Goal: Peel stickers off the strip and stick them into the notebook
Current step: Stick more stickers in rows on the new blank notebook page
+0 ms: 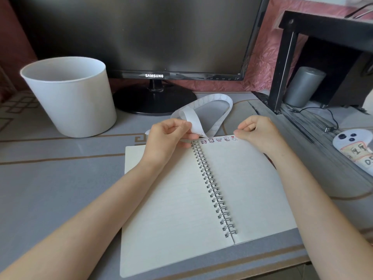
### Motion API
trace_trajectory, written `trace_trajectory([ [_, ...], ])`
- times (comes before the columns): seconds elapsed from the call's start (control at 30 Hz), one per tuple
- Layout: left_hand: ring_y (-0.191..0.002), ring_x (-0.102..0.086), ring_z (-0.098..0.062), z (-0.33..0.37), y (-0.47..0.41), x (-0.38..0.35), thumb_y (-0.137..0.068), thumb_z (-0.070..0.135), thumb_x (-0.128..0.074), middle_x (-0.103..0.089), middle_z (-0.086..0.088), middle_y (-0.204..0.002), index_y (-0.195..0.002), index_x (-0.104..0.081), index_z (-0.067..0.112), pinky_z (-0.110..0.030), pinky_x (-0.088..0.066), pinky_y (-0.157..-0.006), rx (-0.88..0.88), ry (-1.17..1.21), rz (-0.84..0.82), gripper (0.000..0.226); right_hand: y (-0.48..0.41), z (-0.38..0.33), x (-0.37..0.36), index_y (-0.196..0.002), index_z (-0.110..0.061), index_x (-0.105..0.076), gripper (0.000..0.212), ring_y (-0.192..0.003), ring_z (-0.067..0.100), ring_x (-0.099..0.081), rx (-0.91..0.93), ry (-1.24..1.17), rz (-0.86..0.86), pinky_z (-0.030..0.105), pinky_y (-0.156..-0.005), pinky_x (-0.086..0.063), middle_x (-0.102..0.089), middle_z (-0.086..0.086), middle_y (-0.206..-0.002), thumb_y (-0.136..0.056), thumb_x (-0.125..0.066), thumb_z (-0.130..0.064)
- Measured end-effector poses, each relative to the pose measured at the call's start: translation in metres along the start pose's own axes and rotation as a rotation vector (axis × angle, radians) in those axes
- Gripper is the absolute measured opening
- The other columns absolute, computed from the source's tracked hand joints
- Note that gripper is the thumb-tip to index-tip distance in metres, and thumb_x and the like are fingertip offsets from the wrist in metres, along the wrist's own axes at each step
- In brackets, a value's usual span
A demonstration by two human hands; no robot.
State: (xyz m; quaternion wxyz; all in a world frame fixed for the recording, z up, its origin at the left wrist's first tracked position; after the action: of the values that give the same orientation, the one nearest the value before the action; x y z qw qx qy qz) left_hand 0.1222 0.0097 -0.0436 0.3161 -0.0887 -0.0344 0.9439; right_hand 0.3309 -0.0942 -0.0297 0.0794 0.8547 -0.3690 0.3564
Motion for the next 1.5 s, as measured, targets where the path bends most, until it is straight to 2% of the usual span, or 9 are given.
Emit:
trace_trajectory([
  [0.07, -0.074, -0.071, -0.012, 0.001, 0.0, 0.0, -0.093, 0.01, -0.058, -0.07, -0.004, -0.076, -0.085, -0.064, 0.003, -0.023, -0.056, -0.058, -0.006, -0.005, -0.004, 0.012, 0.005, -0.02, 0.002, -0.087, -0.016, -0.066, 0.008, -0.06, -0.001, -0.05, 0.135, -0.06, 0.056, 0.019, -0.061, -0.04, -0.059, -0.01, -0.072, -0.084, -0.068, -0.023],
  [0.13, -0.073, -0.071, -0.012, 0.001, 0.0, 0.0, -0.093, 0.01, -0.057, -0.07, -0.002, -0.075, -0.085, -0.063, 0.003, -0.022, -0.055, -0.055, -0.007, -0.004, -0.003, 0.012, 0.016, -0.043, -0.003, -0.083, -0.019, -0.066, 0.007, -0.063, -0.002, -0.052, 0.298, -0.166, 0.007, 0.02, -0.067, -0.041, -0.063, -0.011, -0.075, -0.086, -0.067, -0.025],
  [0.33, -0.072, -0.071, -0.011, 0.002, 0.0, 0.0, -0.093, 0.01, -0.057, -0.067, -0.011, -0.08, -0.083, -0.062, 0.006, -0.02, -0.052, -0.053, -0.019, -0.012, -0.01, 0.012, 0.041, -0.07, -0.032, -0.088, -0.009, -0.065, 0.017, -0.059, 0.003, -0.044, 0.479, -0.228, -0.224, 0.009, -0.054, -0.034, -0.062, -0.002, -0.075, -0.076, -0.077, -0.008],
  [0.53, -0.073, -0.071, -0.012, 0.003, 0.0, 0.0, -0.093, 0.012, -0.057, -0.066, -0.006, -0.076, -0.082, -0.062, 0.009, -0.02, -0.051, -0.051, -0.033, -0.02, -0.012, 0.013, 0.043, -0.072, -0.037, -0.088, -0.012, -0.062, 0.015, -0.058, -0.002, -0.048, 0.521, -0.123, -0.164, 0.008, -0.056, -0.034, -0.061, -0.008, -0.075, -0.078, -0.072, -0.005],
  [0.7, -0.073, -0.071, -0.011, 0.003, 0.0, -0.001, -0.094, 0.018, -0.056, -0.066, -0.008, -0.083, -0.086, -0.065, 0.01, -0.019, -0.05, -0.051, -0.032, -0.021, -0.019, 0.015, 0.046, -0.077, -0.034, -0.087, -0.007, -0.063, 0.011, -0.053, -0.006, -0.049, 0.494, -0.208, -0.137, 0.007, -0.054, -0.035, -0.055, -0.009, -0.076, -0.08, -0.07, -0.002],
  [0.8, -0.076, -0.07, -0.01, 0.001, -0.001, -0.003, -0.094, 0.015, -0.057, -0.068, -0.004, -0.083, -0.087, -0.066, 0.007, -0.019, -0.051, -0.055, -0.037, -0.054, -0.048, 0.014, 0.045, -0.076, -0.034, -0.089, -0.005, -0.063, 0.011, -0.051, -0.006, -0.05, 0.464, -0.265, -0.138, 0.006, -0.051, -0.036, -0.057, -0.003, -0.077, -0.082, -0.068, 0.001],
  [0.93, -0.077, -0.07, -0.01, -0.003, -0.002, -0.003, -0.092, 0.012, -0.059, -0.072, -0.005, -0.083, -0.094, -0.067, 0.0, -0.021, -0.054, -0.062, -0.043, -0.092, -0.069, 0.014, 0.042, -0.072, -0.035, -0.086, -0.013, -0.064, 0.01, -0.047, -0.001, -0.047, 0.439, -0.275, -0.127, 0.011, -0.054, -0.038, -0.06, -0.006, -0.074, -0.084, -0.067, -0.003],
  [1.13, -0.079, -0.069, -0.016, -0.004, -0.003, -0.001, -0.092, 0.012, -0.059, -0.072, -0.015, -0.088, -0.089, -0.068, 0.004, -0.025, -0.055, -0.067, -0.045, -0.093, -0.056, 0.013, 0.044, -0.074, -0.035, -0.089, -0.006, -0.072, 0.008, -0.053, -0.007, -0.051, 0.476, -0.239, -0.107, 0.007, -0.052, -0.035, -0.06, -0.01, -0.076, -0.083, -0.068, -0.003],
  [1.5, -0.075, -0.069, -0.015, -0.001, -0.002, -0.002, -0.091, 0.007, -0.06, -0.073, -0.009, -0.079, -0.085, -0.07, 0.004, -0.023, -0.056, -0.074, -0.068, -0.057, -0.053, 0.012, 0.047, -0.077, -0.034, -0.087, -0.002, -0.071, 0.008, -0.05, -0.005, -0.049, 0.524, -0.192, -0.065, 0.005, -0.054, -0.034, -0.055, -0.012, -0.069, -0.08, -0.072, -0.005],
])
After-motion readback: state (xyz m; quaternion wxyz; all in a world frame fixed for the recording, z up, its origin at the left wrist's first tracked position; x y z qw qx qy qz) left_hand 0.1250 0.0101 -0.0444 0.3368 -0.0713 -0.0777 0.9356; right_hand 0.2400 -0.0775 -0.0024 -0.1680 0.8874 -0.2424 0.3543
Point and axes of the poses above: each hand's wrist, its own y-axis away from the middle knuckle, its own x-axis out of the back of the hand, z = x × y, the point moved 6 cm from there along -y, towards the middle knuckle
